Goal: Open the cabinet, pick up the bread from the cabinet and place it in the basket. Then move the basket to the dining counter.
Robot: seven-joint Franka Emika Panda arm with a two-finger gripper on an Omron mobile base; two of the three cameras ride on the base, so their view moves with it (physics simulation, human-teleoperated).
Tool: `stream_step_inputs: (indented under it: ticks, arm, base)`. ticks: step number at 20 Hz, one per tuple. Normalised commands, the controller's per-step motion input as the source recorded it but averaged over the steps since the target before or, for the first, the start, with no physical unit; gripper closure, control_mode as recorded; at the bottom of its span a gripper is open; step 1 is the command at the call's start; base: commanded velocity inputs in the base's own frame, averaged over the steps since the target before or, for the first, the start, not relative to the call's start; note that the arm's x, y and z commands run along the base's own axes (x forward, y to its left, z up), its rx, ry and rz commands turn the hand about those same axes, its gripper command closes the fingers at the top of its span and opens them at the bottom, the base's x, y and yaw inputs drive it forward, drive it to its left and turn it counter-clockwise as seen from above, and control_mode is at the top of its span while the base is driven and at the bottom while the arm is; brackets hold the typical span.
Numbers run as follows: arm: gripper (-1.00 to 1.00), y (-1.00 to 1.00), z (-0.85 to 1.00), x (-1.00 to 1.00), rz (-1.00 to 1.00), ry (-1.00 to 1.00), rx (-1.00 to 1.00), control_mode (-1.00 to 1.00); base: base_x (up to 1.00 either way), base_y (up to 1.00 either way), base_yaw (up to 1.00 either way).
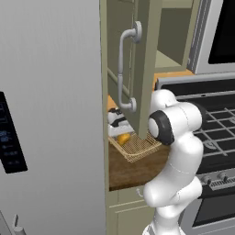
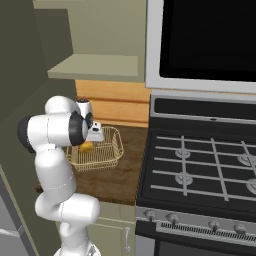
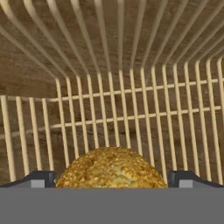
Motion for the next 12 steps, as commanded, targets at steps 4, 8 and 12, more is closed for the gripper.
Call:
stream_step_inputs:
  ticks: [4, 8, 12]
  arm:
    - [-1.00, 0.31, -1.00, 0.56, -0.05, -0.16, 0.00, -1.00]
    - [-1.00, 0.34, -1.00, 0.27, -0.03, -0.19, 0.00, -1.00]
    - [-1.00, 0.24, -1.00, -0.32, 0.00, -0.26, 0.00, -1.00]
  base:
    - [0.00, 0.00, 0.00]
    - [0.00, 0.00, 0.00]
    - [0.00, 0.00, 0.00]
